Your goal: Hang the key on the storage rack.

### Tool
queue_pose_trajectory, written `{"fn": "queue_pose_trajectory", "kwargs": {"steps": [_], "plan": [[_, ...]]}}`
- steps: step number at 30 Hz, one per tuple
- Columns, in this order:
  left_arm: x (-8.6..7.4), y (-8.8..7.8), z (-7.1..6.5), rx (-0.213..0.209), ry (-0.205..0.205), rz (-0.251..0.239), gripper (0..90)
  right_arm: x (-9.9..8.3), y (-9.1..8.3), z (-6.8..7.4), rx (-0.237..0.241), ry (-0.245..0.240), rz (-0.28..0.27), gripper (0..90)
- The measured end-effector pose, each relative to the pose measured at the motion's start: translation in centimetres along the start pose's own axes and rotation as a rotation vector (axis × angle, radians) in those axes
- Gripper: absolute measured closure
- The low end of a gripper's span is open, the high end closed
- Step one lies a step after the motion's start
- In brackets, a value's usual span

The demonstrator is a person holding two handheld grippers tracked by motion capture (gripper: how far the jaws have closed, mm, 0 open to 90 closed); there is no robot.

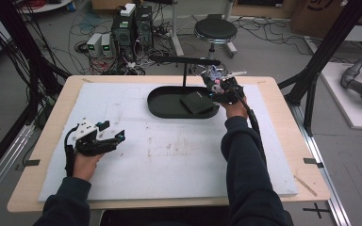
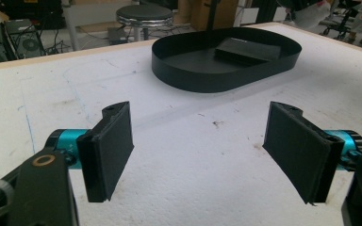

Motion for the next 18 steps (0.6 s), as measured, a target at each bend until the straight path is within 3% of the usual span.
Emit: {"fn": "queue_pose_trajectory", "kwargs": {"steps": [5,8,13,15,18], "plan": [[0.0,0.0,0.0,0.000,0.000,0.000,24.1,0.3,-0.1,0.4,0.009,-0.013,-0.022,20.1],[0.0,0.0,0.0,-0.001,0.000,0.001,24.1,0.3,-0.7,0.6,0.010,-0.028,-0.032,20.1],[0.0,0.0,0.0,0.001,-0.002,-0.001,24.1,0.6,-2.9,0.7,0.059,-0.051,-0.071,20.2],[0.0,0.0,0.0,0.000,-0.002,-0.003,24.1,0.7,-4.3,0.7,0.045,-0.094,-0.133,21.3],[0.1,0.0,0.0,-0.003,-0.005,-0.005,24.1,-0.5,-5.6,0.8,0.096,-0.081,-0.085,20.9]]}}
Point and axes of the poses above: each handheld gripper's, and its own axes: y roughly forward along the jaws, x roughly out of its top, z roughly to its left, the point moved 9 cm from there along y, roughly forward along the jaws, and after that the axes turned 5 degrees about -y, right-handed, at the moved point
